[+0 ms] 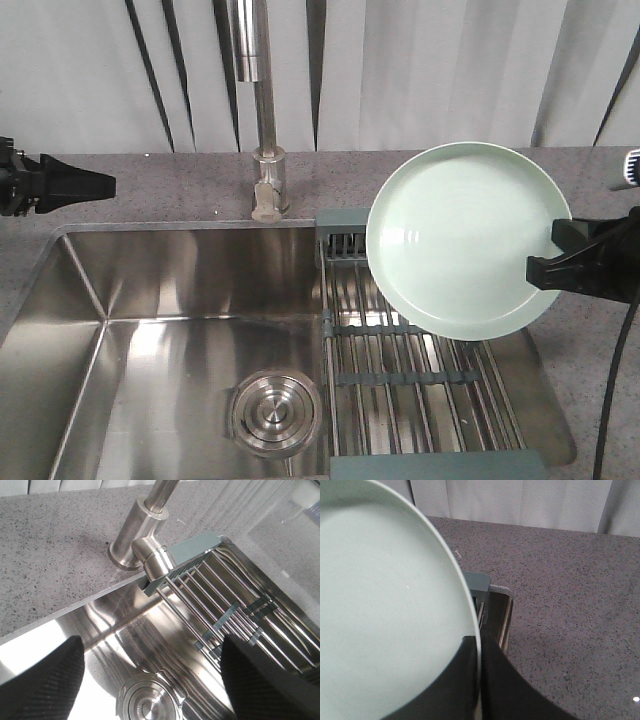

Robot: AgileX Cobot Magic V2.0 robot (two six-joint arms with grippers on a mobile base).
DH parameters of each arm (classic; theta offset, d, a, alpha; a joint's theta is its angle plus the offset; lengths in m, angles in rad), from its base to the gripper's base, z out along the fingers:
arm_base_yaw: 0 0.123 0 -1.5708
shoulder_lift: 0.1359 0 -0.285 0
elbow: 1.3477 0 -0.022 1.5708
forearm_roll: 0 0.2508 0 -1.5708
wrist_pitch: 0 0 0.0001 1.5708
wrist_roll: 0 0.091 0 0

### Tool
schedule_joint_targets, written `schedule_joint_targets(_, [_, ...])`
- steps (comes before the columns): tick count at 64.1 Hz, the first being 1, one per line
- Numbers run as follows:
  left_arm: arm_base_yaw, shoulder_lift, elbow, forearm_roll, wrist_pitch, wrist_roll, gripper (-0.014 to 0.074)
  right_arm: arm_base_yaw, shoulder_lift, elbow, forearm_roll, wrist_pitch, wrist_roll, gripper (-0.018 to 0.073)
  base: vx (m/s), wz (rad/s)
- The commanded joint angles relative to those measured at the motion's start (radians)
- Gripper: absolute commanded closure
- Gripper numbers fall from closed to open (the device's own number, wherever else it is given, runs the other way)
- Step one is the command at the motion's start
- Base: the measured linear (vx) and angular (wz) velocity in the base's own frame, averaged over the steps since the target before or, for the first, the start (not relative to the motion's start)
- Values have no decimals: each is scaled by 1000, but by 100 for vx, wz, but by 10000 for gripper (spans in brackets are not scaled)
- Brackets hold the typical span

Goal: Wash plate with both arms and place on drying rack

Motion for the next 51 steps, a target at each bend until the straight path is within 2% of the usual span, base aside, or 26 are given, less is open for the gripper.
schedule_joint_targets(1, [0, -52, -23, -78, 48, 3, 62, -4, -4, -29, 10, -131, 2, 568, 0, 0])
schedule_joint_targets(7, [0, -52, -23, -78, 48, 3, 62, -4, 14, -29, 38, -166, 17, 568, 0, 0])
schedule_joint_targets(13, [0, -52, -23, -78, 48, 3, 62, -4, 16, -29, 111, -119, 52, 568, 0, 0])
schedule_joint_targets(19, [0, -52, -23, -78, 48, 3, 62, -4, 15, -44, 132, -79, 49, 568, 0, 0])
schedule_joint_targets(26, [0, -52, -23, -78, 48, 3, 62, -4, 19, -117, 125, 58, 48, 568, 0, 0])
schedule_joint_targets(36, [0, -52, -23, -78, 48, 3, 62, -4, 71, -320, 125, 310, 60, 568, 0, 0])
schedule_joint_targets(43, [0, -52, -23, -78, 48, 3, 62, -4, 130, -460, 84, 454, 118, 568, 0, 0])
schedule_joint_targets(51, [0, -52, -23, -78, 48, 3, 62, -4, 218, -615, -43, 602, 221, 568, 0, 0])
